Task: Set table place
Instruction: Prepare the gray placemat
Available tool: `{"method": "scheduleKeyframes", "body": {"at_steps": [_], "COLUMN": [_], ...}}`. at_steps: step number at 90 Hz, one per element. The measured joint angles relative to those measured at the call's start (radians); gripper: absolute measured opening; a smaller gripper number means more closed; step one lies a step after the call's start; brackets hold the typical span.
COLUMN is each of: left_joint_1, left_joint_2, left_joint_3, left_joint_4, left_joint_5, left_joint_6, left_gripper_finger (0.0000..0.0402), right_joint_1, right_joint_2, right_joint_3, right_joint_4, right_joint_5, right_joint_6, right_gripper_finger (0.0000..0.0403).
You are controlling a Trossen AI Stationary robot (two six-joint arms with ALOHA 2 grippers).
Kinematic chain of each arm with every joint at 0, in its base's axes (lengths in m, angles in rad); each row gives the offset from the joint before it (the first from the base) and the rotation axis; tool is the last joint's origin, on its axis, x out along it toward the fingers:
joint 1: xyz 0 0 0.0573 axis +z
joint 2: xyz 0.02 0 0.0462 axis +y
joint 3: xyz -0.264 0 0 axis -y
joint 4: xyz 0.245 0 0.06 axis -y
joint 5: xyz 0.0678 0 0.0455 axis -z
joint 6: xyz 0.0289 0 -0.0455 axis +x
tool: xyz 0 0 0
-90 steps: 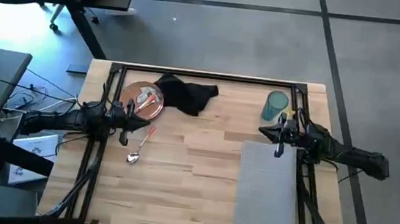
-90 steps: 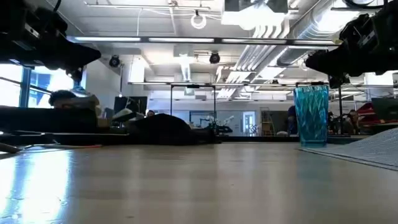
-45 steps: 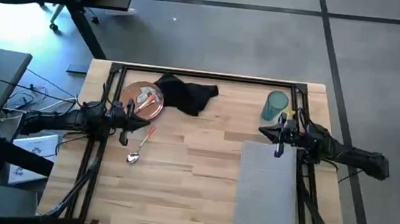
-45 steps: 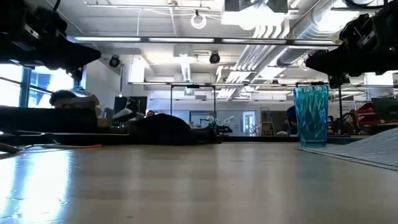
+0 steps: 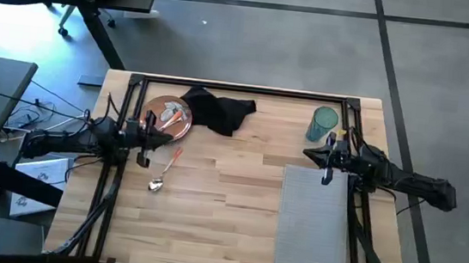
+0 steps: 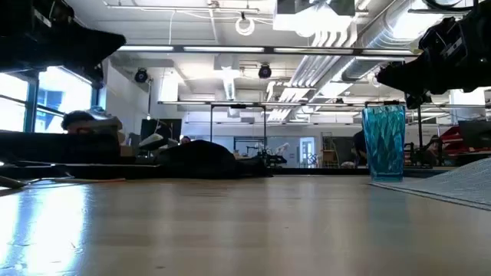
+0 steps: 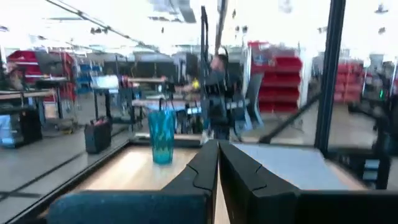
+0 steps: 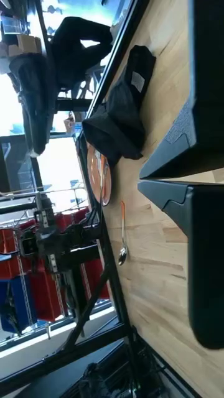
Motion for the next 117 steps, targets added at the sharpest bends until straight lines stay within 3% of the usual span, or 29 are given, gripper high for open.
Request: {"method": "scheduleKeyframes", "body": {"at_steps": [10, 22, 58, 86, 117], "left_joint_1": [-0.015, -0.05, -0.179, -0.197, -0.198], "left_joint_2": [0.105, 0.323, 1.186, 1.723, 2.129], "left_joint_3": [0.024, 0.115, 0.571, 0.973, 1.352], "left_joint_4": [0.024, 0.029, 0.144, 0.156, 0.155], "left_joint_5": [-0.022, -0.091, -0.137, -0.11, 0.023], "left_joint_6": [0.0, 0.001, 0.018, 0.055, 0.123], "left_gripper_finger": [0.0, 0.0, 0.0, 0.0, 0.0], "right_joint_1": [0.0, 0.0, 0.0, 0.0, 0.0], "right_joint_2": [0.0, 0.0, 0.0, 0.0, 0.0], "right_joint_3": [0.0, 0.0, 0.0, 0.0, 0.0], "right_joint_4": [0.0, 0.0, 0.0, 0.0, 0.0], "right_joint_5": [0.0, 0.0, 0.0, 0.0, 0.0], "right_joint_6": [-0.001, 0.0, -0.001, 0.0, 0.001], "right_gripper_finger": [0.0, 0.0, 0.0, 0.0, 0.0]}}
